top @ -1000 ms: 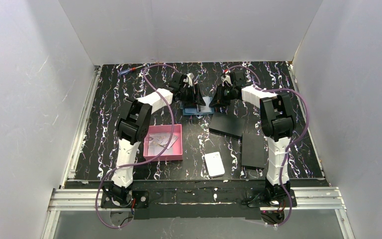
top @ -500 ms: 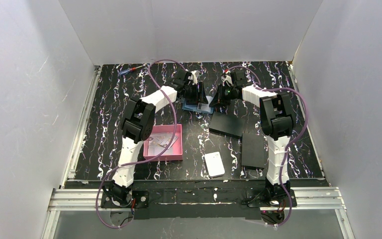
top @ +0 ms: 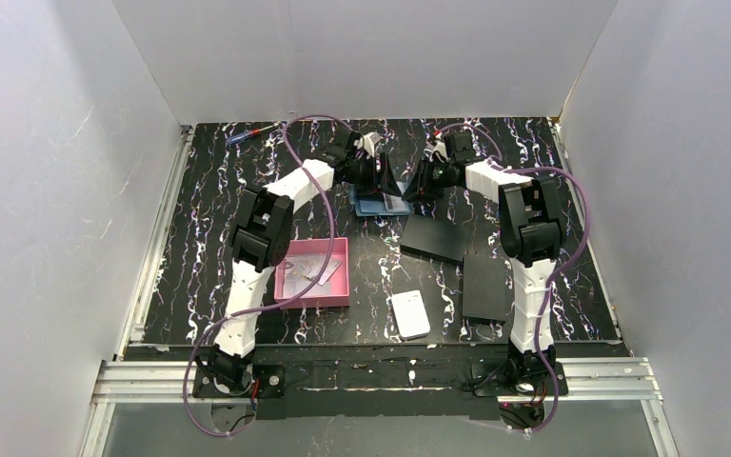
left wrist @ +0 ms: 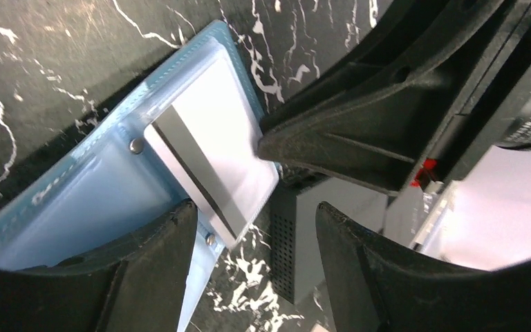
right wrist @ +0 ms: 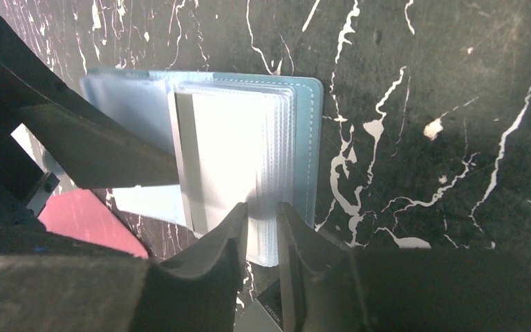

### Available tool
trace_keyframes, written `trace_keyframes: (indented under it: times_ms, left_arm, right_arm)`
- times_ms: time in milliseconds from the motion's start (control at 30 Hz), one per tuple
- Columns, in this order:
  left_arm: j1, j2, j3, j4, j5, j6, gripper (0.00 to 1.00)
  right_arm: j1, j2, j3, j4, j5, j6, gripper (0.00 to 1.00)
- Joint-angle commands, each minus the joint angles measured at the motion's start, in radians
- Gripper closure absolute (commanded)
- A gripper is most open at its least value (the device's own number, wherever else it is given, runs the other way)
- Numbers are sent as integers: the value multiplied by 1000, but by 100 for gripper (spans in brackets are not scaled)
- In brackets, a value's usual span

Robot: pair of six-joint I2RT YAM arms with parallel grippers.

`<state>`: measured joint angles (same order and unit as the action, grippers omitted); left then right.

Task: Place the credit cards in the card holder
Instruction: Insert the credit card into the card holder.

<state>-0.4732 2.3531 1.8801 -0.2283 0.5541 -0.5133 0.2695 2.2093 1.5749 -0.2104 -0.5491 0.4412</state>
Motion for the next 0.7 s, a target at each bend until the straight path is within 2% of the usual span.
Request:
trace_keyframes:
  times_ms: [0, 100, 300, 500, 667]
  left_arm:
    - [32, -14, 30, -44, 181, -77, 38]
    - [57, 20, 108, -159, 195, -68, 38]
    - [71, -30, 142, -243, 200, -40, 37]
    - [111, -224, 17, -201, 182, -54, 37]
    - [164, -456, -110, -222, 201, -29, 37]
  right_arm:
    - [12, -15, 61, 9, 24, -14, 67]
    - [8, -30, 89, -35, 45, -42, 60]
    - [8, -80, 163, -182, 144, -135, 46]
    - [13, -154, 131, -218, 152, -188, 43]
    - [43, -251, 61, -205, 121, -202, 41]
